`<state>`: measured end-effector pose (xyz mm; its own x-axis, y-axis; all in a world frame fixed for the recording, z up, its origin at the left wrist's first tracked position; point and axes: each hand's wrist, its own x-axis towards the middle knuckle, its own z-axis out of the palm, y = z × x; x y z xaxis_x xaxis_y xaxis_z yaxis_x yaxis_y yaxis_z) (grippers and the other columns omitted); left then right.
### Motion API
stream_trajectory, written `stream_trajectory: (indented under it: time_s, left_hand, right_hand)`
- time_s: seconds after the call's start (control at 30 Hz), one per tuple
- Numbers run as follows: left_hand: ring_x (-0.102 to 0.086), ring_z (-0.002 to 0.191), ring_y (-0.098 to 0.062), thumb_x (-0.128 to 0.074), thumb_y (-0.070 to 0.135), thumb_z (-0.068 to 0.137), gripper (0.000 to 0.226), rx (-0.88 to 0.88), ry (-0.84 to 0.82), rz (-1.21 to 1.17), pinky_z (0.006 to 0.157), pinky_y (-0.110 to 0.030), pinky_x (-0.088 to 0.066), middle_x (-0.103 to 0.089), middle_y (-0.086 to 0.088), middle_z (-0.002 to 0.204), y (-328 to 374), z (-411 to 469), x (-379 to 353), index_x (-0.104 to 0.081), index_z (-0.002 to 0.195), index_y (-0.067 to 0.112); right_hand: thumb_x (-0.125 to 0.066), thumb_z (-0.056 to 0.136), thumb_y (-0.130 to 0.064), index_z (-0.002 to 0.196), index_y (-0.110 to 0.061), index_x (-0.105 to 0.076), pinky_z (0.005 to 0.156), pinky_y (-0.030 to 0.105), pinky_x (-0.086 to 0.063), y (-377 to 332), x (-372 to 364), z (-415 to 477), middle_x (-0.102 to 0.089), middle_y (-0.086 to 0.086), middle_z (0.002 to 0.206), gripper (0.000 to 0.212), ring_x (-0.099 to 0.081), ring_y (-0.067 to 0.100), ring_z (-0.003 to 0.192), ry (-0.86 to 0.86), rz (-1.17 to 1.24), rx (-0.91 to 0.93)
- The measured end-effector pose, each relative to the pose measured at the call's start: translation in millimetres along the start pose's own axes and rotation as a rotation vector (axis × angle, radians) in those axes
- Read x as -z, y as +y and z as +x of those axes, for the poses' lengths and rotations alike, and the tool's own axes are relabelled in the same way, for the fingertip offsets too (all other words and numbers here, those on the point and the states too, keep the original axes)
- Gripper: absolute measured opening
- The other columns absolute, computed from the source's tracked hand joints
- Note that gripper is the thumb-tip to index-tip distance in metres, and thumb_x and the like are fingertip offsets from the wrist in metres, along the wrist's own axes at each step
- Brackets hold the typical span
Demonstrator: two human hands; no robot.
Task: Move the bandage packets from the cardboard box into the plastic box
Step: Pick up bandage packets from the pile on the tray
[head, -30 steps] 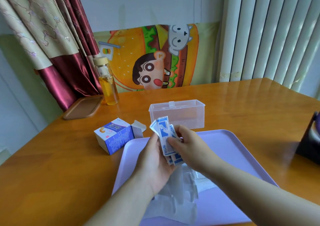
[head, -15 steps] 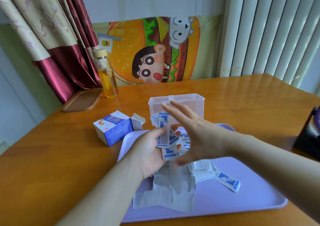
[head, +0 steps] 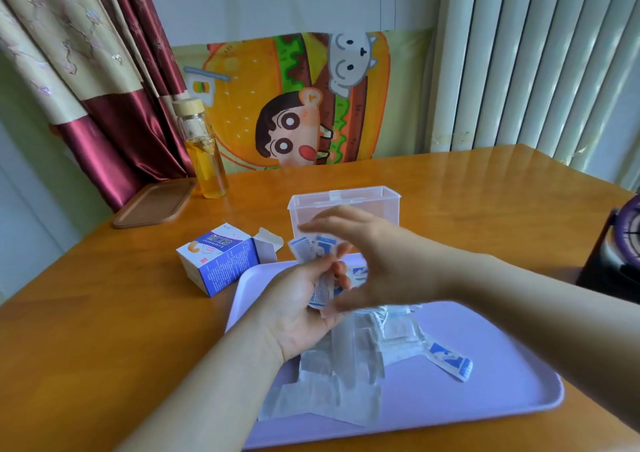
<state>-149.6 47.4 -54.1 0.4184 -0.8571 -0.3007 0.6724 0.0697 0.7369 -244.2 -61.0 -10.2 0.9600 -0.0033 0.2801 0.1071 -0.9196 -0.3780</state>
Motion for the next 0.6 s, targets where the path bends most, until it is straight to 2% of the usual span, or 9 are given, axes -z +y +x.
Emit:
stream_trajectory:
  time_s: [0.07,0.1,0.17,0.2,0.27,0.33,0.47,0.6]
  left_hand:
    - [-0.055,0.058,-0.013,-0.048,0.019,0.095,0.016,-0.047,0.041,-0.063,0.066,-0.034,-0.056,-0.052,-0.002,0.066,1.5,1.0,4.9,-0.063,0.095,0.013]
    - [-0.055,0.059,-0.014,-0.048,0.019,0.096,0.015,-0.065,0.064,-0.085,0.068,-0.041,-0.057,-0.052,-0.003,0.067,2.8,1.8,7.5,-0.061,0.096,0.013]
    - [-0.052,0.063,-0.017,-0.046,0.020,0.098,0.015,-0.080,0.113,-0.121,0.069,-0.052,-0.055,-0.050,-0.004,0.068,5.9,1.0,9.8,-0.057,0.091,0.012]
    - [-0.052,0.064,-0.017,-0.047,0.020,0.097,0.014,-0.081,0.134,-0.132,0.070,-0.054,-0.055,-0.050,-0.004,0.069,6.8,0.7,10.3,-0.055,0.090,0.011]
    - [-0.052,0.065,-0.016,-0.050,0.020,0.096,0.011,-0.090,0.166,-0.131,0.070,-0.053,-0.054,-0.050,-0.004,0.070,6.9,1.0,9.7,-0.053,0.092,0.011]
    - [-0.053,0.066,-0.016,-0.053,0.019,0.094,0.009,-0.119,0.189,-0.125,0.067,-0.048,-0.056,-0.050,-0.004,0.071,5.4,3.5,8.6,-0.053,0.094,0.011]
    - [-0.051,0.067,-0.012,-0.055,0.019,0.092,0.017,-0.172,0.215,-0.123,0.066,-0.035,-0.056,-0.049,-0.001,0.072,6.0,8.8,7.9,-0.055,0.108,0.012]
    - [-0.049,0.067,-0.009,-0.055,0.016,0.092,0.020,-0.182,0.245,-0.144,0.062,-0.029,-0.046,-0.049,0.001,0.075,5.2,14.2,9.5,-0.058,0.111,0.015]
  right_hand:
    - [-0.072,0.078,-0.039,0.129,-0.024,-0.053,0.092,0.010,-0.038,8.6,11.5,-0.9,-0.051,-0.011,0.125,0.056,-0.048,0.001,0.114,0.096,0.025,-0.105]
    - [-0.069,0.081,-0.036,0.118,-0.022,-0.061,0.082,0.005,-0.040,15.1,16.7,-3.6,-0.059,-0.010,0.113,0.041,-0.055,0.003,0.106,0.104,-0.006,-0.185]
    - [-0.069,0.082,-0.031,0.095,-0.019,-0.070,0.061,0.003,-0.039,30.5,23.8,-13.1,-0.065,-0.009,0.084,0.018,-0.063,0.008,0.084,-0.041,-0.142,-0.354]
    - [-0.070,0.081,-0.034,0.088,-0.018,-0.070,0.058,0.007,-0.041,37.1,24.0,-19.2,-0.066,-0.007,0.077,0.018,-0.063,0.009,0.074,-0.208,-0.194,-0.440]
    - [-0.073,0.073,-0.047,0.080,-0.017,-0.067,0.058,0.016,-0.046,45.0,15.1,-32.8,-0.065,-0.004,0.068,0.031,-0.059,0.010,0.060,-0.572,-0.232,-0.601]
    - [-0.075,0.066,-0.054,0.072,-0.015,-0.062,0.058,0.021,-0.050,46.1,0.4,-45.6,-0.059,-0.004,0.059,0.042,-0.058,0.011,0.052,-0.756,-0.236,-0.705]
    - [-0.077,0.064,-0.048,0.067,-0.014,-0.058,0.052,0.020,-0.045,49.6,-20.7,-57.8,-0.056,-0.002,0.058,0.040,-0.059,0.016,0.055,-0.770,-0.287,-0.710]
    - [-0.077,0.071,-0.035,0.079,-0.013,-0.062,0.048,0.013,-0.045,54.9,-20.0,-59.4,-0.057,-0.004,0.057,0.028,-0.058,0.008,0.052,-0.800,-0.148,-0.727]
